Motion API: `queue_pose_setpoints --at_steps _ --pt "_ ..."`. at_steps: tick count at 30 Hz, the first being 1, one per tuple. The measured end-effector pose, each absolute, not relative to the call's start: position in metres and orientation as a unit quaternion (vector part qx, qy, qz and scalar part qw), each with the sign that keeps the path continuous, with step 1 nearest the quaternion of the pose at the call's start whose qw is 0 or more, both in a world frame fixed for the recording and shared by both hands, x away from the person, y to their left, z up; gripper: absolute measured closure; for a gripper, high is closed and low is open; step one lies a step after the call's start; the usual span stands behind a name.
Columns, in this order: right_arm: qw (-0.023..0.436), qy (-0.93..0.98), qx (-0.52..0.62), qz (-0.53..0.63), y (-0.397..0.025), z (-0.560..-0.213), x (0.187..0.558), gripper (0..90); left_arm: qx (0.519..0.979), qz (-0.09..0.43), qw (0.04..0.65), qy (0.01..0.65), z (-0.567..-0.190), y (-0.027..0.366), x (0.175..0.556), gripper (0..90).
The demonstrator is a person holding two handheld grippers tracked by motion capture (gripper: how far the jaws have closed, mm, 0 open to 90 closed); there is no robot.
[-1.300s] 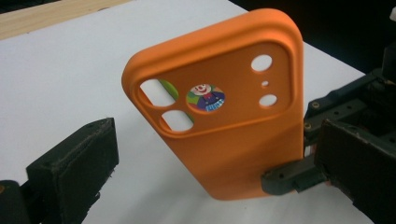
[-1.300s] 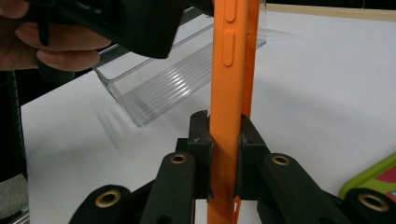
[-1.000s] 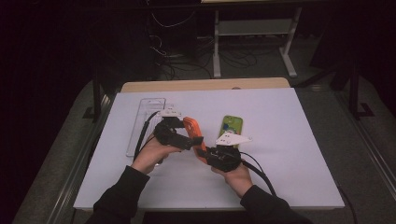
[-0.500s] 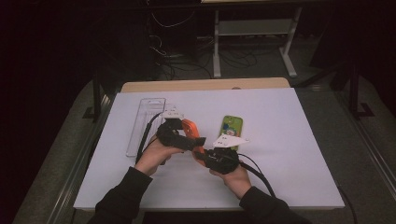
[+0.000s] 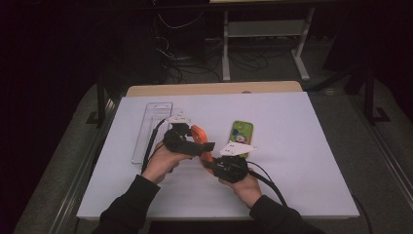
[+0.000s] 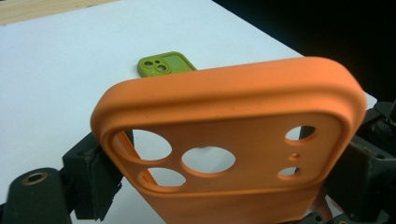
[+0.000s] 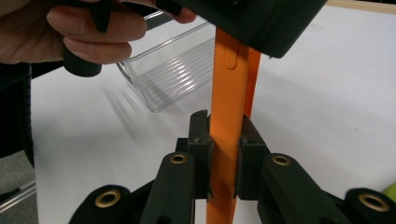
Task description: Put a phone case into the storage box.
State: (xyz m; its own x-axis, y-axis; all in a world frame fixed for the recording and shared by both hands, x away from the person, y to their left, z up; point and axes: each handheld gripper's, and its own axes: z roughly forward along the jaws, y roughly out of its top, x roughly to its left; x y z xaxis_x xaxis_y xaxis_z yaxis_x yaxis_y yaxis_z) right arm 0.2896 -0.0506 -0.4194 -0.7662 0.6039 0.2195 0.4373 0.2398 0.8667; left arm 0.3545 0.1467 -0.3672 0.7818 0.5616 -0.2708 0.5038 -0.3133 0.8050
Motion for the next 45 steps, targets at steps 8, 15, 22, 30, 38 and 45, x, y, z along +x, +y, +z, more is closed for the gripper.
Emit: queue_pose_setpoints --at_steps 8,15,22,30,38,45 --pt "0.090 0.791 0.328 0.509 -0.054 -0.418 0.291 72.8 0.812 0.035 0.483 0.325 -0.366 0.143 0.354 13.1" --pt "0.094 0.803 0.325 0.490 -0.070 -0.414 0.290 49.7 0.819 0.056 0.472 0.322 -0.363 0.143 0.362 13.5" --pt "0.095 0.811 0.340 0.466 -0.105 -0.410 0.293 30.0 0.809 0.082 0.472 0.342 -0.348 0.150 0.380 13.6" --pt "0.119 0.819 0.342 0.445 -0.144 -0.414 0.290 15.7 0.798 0.128 0.465 0.361 -0.321 0.168 0.407 13.6" --pt "0.138 0.803 0.373 0.443 -0.173 -0.418 0.286 6.3 0.781 0.185 0.446 0.396 -0.295 0.193 0.431 13.6" --pt "0.152 0.798 0.388 0.435 -0.183 -0.421 0.284 3.0 0.763 0.245 0.415 0.432 -0.279 0.212 0.452 13.5"
